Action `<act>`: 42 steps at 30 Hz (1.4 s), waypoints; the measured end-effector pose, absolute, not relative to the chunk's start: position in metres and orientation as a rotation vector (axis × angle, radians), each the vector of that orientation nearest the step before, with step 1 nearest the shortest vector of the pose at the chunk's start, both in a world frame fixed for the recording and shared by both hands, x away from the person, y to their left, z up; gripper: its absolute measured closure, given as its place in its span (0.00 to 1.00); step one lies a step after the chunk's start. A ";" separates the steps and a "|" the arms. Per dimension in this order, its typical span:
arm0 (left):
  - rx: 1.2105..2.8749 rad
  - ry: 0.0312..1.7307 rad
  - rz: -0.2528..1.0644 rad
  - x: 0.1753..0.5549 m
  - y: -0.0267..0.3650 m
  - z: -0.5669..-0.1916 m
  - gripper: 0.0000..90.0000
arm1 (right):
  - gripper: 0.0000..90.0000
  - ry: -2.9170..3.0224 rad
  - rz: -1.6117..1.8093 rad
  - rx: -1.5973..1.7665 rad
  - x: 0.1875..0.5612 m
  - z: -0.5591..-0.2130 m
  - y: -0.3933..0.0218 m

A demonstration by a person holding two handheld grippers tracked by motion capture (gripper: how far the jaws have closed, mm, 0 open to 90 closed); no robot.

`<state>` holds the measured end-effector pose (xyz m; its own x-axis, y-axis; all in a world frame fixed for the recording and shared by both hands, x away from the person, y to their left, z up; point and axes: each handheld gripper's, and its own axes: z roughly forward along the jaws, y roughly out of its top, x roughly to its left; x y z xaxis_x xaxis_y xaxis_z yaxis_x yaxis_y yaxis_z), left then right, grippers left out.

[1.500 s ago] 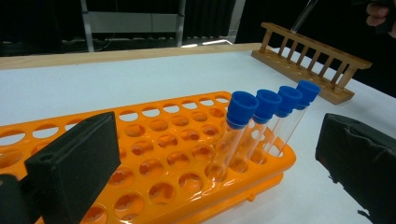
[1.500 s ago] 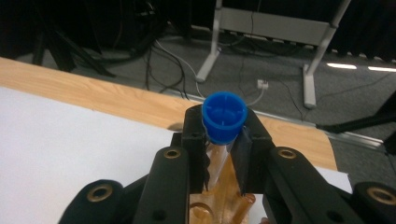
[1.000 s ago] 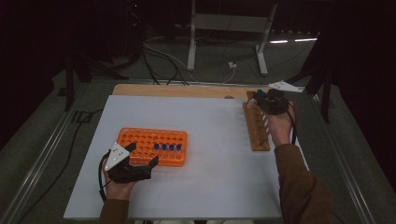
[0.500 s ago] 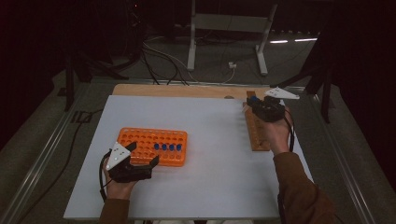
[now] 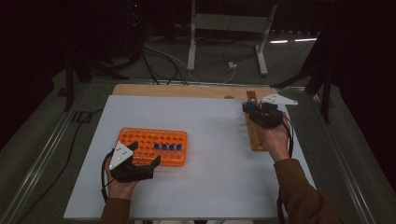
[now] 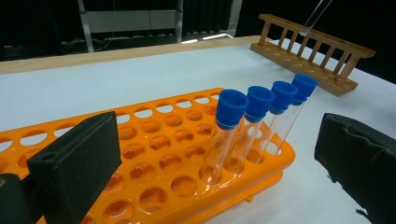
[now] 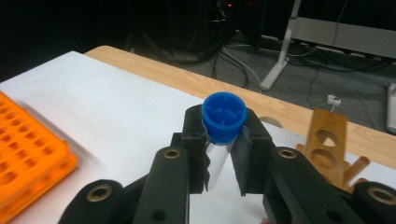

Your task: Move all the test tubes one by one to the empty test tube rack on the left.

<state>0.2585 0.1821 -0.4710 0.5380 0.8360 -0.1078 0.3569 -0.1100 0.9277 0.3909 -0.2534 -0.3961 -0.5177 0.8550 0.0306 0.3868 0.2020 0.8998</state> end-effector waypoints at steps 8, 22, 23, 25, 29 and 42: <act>1.708 1.009 0.572 0.259 0.180 -0.470 0.01 | 0.85 2.054 1.288 1.105 0.379 -0.395 -0.242; 1.742 0.997 0.594 0.259 0.173 -0.469 0.01 | 0.85 2.132 1.325 1.053 0.362 -0.399 -0.226; 1.741 0.996 0.594 0.258 0.173 -0.469 0.01 | 0.85 2.138 1.327 1.050 0.361 -0.399 -0.225; 1.741 0.992 0.595 0.258 0.172 -0.468 0.01 | 0.85 2.151 1.330 1.041 0.359 -0.400 -0.222; 1.744 0.987 0.599 0.258 0.170 -0.467 0.01 | 0.85 2.179 1.342 1.028 0.355 -0.400 -0.215; 1.768 0.953 0.598 0.259 0.162 -0.463 0.01 | 0.85 2.272 1.382 0.925 0.340 -0.393 -0.186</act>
